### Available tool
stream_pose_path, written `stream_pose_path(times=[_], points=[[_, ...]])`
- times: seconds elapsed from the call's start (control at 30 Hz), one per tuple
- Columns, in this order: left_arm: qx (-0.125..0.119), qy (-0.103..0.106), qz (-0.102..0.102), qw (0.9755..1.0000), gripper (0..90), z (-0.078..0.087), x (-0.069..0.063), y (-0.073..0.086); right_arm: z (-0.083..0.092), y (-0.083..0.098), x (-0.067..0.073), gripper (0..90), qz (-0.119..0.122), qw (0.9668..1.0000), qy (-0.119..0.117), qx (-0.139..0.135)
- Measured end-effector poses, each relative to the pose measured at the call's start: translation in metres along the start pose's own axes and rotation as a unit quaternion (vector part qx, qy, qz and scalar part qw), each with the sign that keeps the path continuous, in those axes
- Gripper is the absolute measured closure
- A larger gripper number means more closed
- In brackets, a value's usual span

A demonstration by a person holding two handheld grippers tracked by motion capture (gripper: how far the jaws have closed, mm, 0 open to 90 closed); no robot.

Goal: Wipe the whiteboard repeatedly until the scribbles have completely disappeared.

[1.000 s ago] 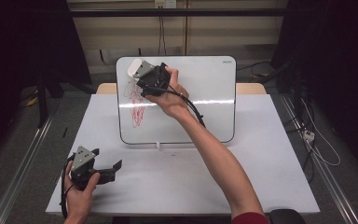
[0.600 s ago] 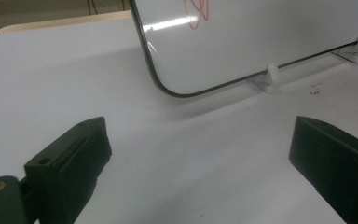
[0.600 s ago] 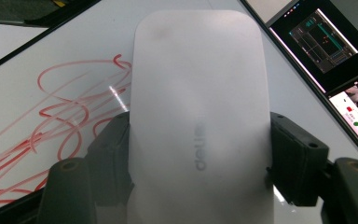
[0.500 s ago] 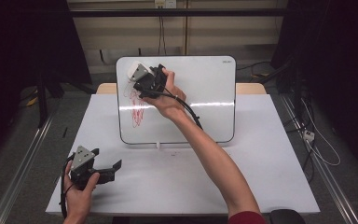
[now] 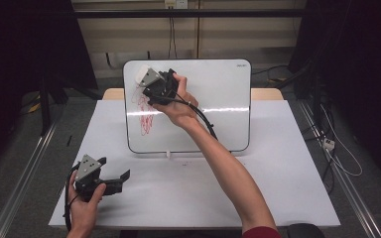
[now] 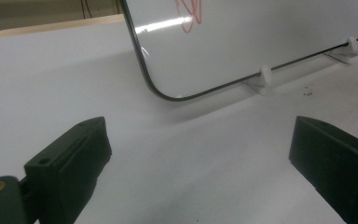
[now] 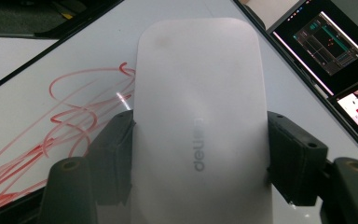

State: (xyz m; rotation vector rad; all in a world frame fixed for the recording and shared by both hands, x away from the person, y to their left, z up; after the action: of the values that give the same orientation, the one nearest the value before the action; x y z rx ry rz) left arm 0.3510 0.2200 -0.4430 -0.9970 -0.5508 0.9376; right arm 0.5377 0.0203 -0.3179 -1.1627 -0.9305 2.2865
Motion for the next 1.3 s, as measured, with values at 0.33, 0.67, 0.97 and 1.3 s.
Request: stream_pose_path(times=[0.33,0.67,0.97,1.3], points=[[0.001,0.002,-0.003,1.0000,4.8,0.000,-0.001,0.000,-0.001,0.001,0.013,31.4,0.012,0.9999,-0.004,0.008],[0.002,0.000,-0.004,1.0000,4.8,0.000,-0.001,-0.001,-0.002,0.005,0.030,31.5,0.026,0.9995,-0.015,0.012],[0.001,0.001,-0.004,1.0000,4.8,0.000,-0.001,-0.001,-0.003,0.007,0.047,31.4,0.040,0.9988,-0.026,0.013],[0.001,-0.001,-0.005,1.0000,4.8,-0.001,-0.002,-0.001,-0.004,0.010,0.061,31.4,0.057,0.9978,-0.031,0.012]])
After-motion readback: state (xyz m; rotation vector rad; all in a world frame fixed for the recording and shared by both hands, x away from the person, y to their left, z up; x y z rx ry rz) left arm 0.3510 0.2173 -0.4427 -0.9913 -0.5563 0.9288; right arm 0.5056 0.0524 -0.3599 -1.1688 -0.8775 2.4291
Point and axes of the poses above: each handheld gripper's, and its own axes: z roughly backward along the jaws, y roughly out of its underside, x roughly to its left, the point moved 4 cm from there along -z, roughly forward along the jaws, and after that the axes turned 3 degrees about -y, right-handed, at the moved point
